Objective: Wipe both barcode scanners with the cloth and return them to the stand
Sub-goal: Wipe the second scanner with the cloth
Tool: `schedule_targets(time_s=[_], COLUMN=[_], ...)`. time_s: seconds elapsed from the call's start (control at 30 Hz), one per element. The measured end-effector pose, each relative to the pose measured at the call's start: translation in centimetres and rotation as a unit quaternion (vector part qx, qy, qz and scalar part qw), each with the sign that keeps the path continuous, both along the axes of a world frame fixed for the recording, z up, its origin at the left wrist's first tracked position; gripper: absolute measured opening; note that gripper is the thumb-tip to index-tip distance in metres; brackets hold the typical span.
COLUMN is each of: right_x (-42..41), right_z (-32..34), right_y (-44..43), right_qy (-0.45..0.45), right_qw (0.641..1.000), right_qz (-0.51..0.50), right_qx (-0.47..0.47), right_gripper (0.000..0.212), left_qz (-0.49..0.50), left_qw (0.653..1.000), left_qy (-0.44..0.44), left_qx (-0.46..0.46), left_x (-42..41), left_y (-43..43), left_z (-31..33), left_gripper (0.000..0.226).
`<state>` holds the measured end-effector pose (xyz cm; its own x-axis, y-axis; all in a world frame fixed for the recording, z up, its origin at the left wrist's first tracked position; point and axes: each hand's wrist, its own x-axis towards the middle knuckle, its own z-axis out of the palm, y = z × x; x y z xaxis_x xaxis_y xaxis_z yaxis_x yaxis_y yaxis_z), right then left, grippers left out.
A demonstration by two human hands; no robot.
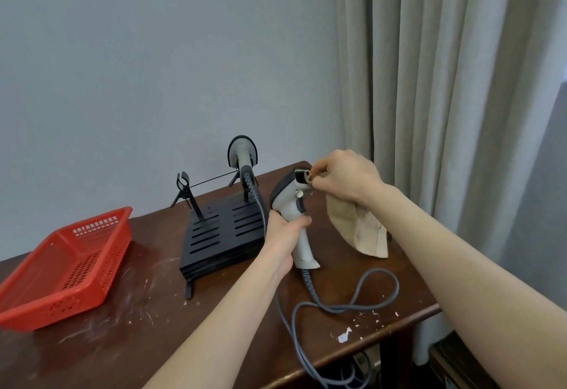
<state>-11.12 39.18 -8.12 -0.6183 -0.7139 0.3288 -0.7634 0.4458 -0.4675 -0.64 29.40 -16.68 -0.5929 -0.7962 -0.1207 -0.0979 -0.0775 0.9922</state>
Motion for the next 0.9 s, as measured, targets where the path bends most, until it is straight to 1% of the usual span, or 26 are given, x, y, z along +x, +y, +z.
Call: schedule_targets(time_s=[0.07, 0.1, 0.17, 0.23, 0.3, 0.33, 0.37, 0.43, 0.5, 0.53, 0.57, 0.63, 0.67, 0.8, 0.83, 0.9], right_x=[-0.9, -1.2, -1.5, -1.3, -0.5, 0.1, 0.5, 0.8, 0.6, 0.3, 0.1, -0.2, -0.1, 0.9, 1.1, 1.1], right_z=[-0.4, -0.7, -1.5, -1.8, -1.6, -1.3, -1.2, -1.2, -1.1, -1.1, -1.0, -0.8, -0.8, -1.0, -1.1, -1.6], right_y=[0.1, 0.3, 0.6, 0.7, 0.4, 0.2, 0.1, -0.4, -0.4, -0.2, -0.1, -0.1, -0.2, -0.7, -0.7, -0.8], right_qy=[0.042, 0.042, 0.009, -0.033, -0.082, -0.106, -0.116, -0.095, -0.042, -0.019, -0.008, -0.025, -0.04, -0.09, -0.096, -0.078], right_qw=[0.996, 0.993, 0.991, 0.989, 0.981, 0.977, 0.976, 0.986, 0.998, 1.0, 0.999, 0.996, 0.994, 0.982, 0.979, 0.977], right_qz=[-0.069, -0.104, -0.131, -0.096, -0.022, 0.019, 0.054, 0.078, 0.03, -0.004, -0.031, -0.052, -0.04, 0.076, 0.096, 0.119], right_qx=[0.041, 0.036, -0.026, -0.103, -0.172, -0.186, -0.176, -0.109, -0.041, -0.023, -0.024, -0.068, -0.093, -0.145, -0.152, -0.162], right_gripper=[0.022, 0.024, 0.026, 0.024, 0.021, 0.02, 0.019, 0.023, 0.028, 0.028, 0.029, 0.029, 0.028, 0.024, 0.024, 0.026], left_qz=[0.003, 0.006, 0.012, 0.015, 0.015, 0.014, 0.011, 0.009, 0.013, 0.012, 0.012, 0.014, 0.013, 0.003, -0.001, -0.01], left_qw=[1.0, 0.999, 0.999, 0.999, 0.999, 0.999, 0.999, 0.999, 0.999, 0.999, 0.999, 0.999, 0.999, 0.999, 0.998, 0.997], left_qy=[0.013, 0.022, 0.029, 0.027, 0.024, 0.025, 0.026, 0.033, 0.028, 0.024, 0.024, 0.032, 0.031, 0.036, 0.045, 0.058], left_qx=[0.013, 0.023, 0.037, 0.04, 0.041, 0.041, 0.04, 0.04, 0.025, 0.019, 0.018, 0.022, 0.021, 0.03, 0.041, 0.052], left_x=[0.1, 0.2, 0.3, 0.4, 0.5, 0.5, 0.5, 0.5, 0.6, 0.7, 0.7, 0.8, 0.7, 0.5, 0.5, 0.6], left_y=[0.0, 0.0, -0.1, -0.2, -0.2, -0.1, -0.1, 0.0, 0.0, 0.0, 0.1, 0.0, 0.0, 0.3, 0.4, 0.5], left_z=[0.2, 0.4, 0.8, 0.7, 0.6, 0.6, 0.5, 0.6, 0.7, 0.6, 0.6, 0.6, 0.7, 0.7, 0.7, 0.8], left_gripper=[0.04, 0.04, 0.039, 0.038, 0.038, 0.038, 0.038, 0.039, 0.039, 0.04, 0.04, 0.04, 0.039, 0.04, 0.038, 0.036])
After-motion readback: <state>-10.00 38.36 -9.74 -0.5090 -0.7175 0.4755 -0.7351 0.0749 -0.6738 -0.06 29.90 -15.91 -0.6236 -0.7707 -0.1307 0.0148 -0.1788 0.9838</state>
